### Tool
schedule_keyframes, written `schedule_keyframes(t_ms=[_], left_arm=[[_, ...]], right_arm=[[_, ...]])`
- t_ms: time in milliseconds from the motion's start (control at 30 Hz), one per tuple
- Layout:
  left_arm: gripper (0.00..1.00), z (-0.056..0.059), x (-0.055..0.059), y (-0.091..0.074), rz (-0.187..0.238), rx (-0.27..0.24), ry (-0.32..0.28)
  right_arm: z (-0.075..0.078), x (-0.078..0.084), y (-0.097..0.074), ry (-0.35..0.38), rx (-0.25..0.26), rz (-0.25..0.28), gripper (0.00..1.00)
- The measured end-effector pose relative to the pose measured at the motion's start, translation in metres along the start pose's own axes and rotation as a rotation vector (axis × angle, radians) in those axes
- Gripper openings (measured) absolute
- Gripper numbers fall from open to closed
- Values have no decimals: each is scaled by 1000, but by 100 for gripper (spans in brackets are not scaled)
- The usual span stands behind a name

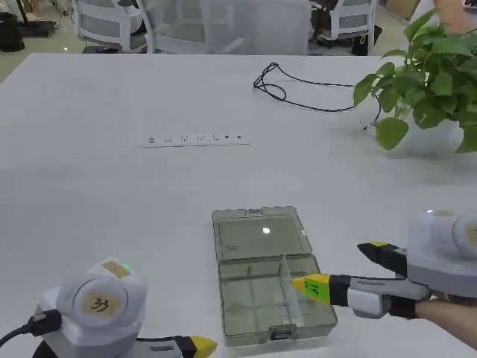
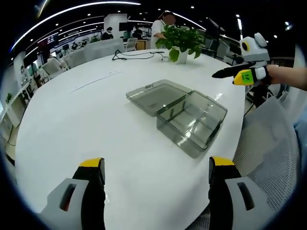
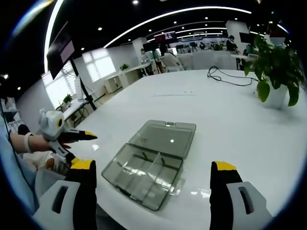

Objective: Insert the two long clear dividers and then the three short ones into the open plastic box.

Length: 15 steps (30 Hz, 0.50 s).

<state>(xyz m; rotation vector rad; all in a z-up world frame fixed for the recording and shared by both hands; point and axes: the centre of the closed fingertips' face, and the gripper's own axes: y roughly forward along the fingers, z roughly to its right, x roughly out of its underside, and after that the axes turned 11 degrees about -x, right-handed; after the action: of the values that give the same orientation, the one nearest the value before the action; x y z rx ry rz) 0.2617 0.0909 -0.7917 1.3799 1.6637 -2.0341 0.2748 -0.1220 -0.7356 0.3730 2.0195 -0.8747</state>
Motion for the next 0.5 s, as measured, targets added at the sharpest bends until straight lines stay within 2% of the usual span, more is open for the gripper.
schedule_keyframes(t_ms=[167,333,400,467,500], left_arm=[[90,-33,7,-2,-39,-70,-56],[88,-64,18,-3,-102,-133,-76],[87,-72,22,-2,-123,-144,-79],[86,-81,29,0,-165,-161,-65],[85,-82,30,-1,-176,-165,-60]], right_arm=[[0,8,-9,-7,7,20,100],[0,15,-17,-30,-1,40,100],[2,17,-19,-32,1,44,100],[5,21,-22,-32,4,41,100],[6,22,-24,-33,4,40,100]])
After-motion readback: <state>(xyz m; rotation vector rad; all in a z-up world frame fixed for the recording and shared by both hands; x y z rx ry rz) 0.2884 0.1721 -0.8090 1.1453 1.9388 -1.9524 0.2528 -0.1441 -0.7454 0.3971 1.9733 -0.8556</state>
